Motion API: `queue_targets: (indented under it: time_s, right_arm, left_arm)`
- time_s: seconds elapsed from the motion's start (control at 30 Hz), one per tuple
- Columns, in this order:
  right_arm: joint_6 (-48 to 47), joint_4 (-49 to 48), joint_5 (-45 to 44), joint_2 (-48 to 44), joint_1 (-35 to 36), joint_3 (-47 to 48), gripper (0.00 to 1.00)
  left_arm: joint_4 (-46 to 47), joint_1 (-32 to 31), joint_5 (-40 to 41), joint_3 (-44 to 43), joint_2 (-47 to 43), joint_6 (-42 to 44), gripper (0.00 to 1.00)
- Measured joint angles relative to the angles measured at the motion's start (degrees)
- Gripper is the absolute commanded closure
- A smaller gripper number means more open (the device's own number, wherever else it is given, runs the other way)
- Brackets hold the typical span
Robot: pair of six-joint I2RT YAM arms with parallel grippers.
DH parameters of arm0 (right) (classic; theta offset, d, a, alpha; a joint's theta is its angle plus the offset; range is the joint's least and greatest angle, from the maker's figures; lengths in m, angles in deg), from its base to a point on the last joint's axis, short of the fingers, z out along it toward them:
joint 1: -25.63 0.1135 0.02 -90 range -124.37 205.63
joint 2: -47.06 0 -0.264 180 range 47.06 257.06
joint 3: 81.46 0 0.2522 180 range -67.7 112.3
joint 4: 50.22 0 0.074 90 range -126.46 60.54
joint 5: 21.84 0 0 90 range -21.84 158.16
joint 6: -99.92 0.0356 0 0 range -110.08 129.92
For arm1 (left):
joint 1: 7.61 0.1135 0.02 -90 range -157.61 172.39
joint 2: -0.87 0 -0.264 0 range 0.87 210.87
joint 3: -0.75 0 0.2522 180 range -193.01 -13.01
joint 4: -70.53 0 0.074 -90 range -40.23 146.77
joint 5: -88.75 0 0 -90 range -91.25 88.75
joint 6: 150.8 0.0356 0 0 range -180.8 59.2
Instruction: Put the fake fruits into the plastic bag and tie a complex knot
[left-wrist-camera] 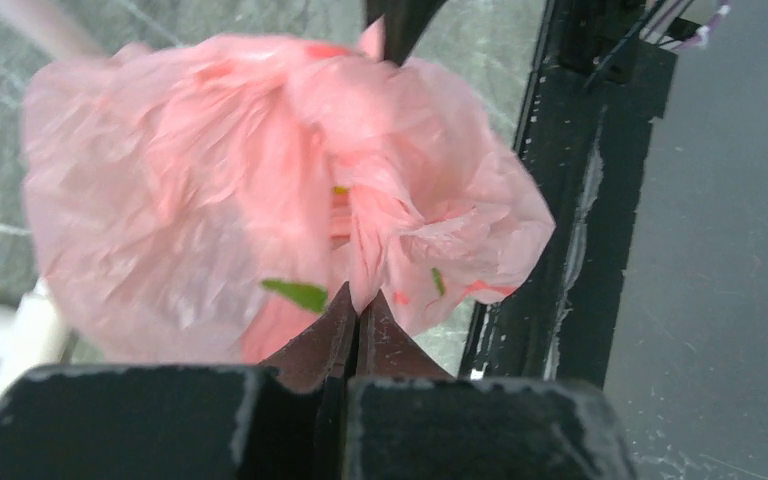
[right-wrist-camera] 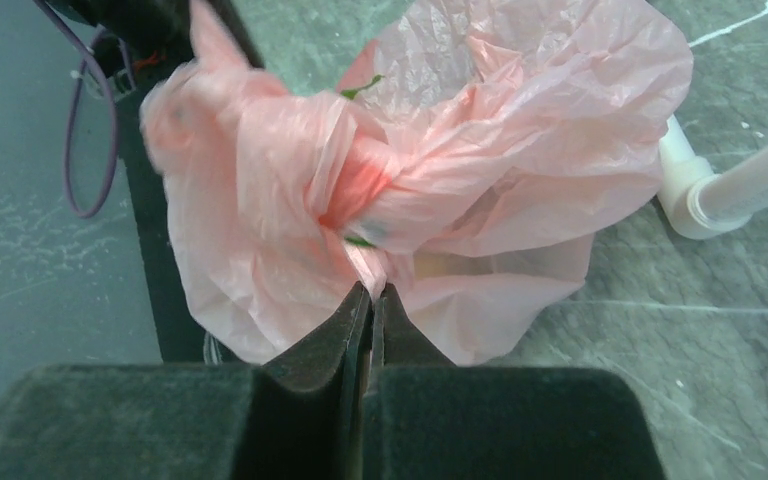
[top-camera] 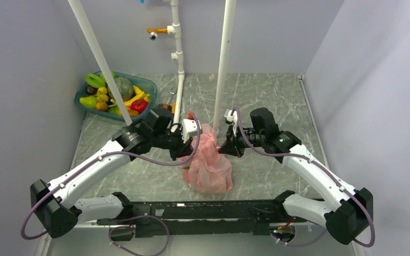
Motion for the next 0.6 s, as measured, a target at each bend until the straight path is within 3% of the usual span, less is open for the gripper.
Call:
queue_targets:
  time_s: [0.4,0.6]
  right_arm:
    - [-15.2,11.0,-9.0,-6.3,-3.6,0.7,1.00]
    - [-23.1,12.4,-11.6,-6.8,-8.5,-6.5,1.00]
  left_arm:
    - [-5.6,15.0,-0.6,11.1,-13.1,13.1,1.00]
    - [-3.7,19.0,2.4,21.8,-14.1,19.6,1.00]
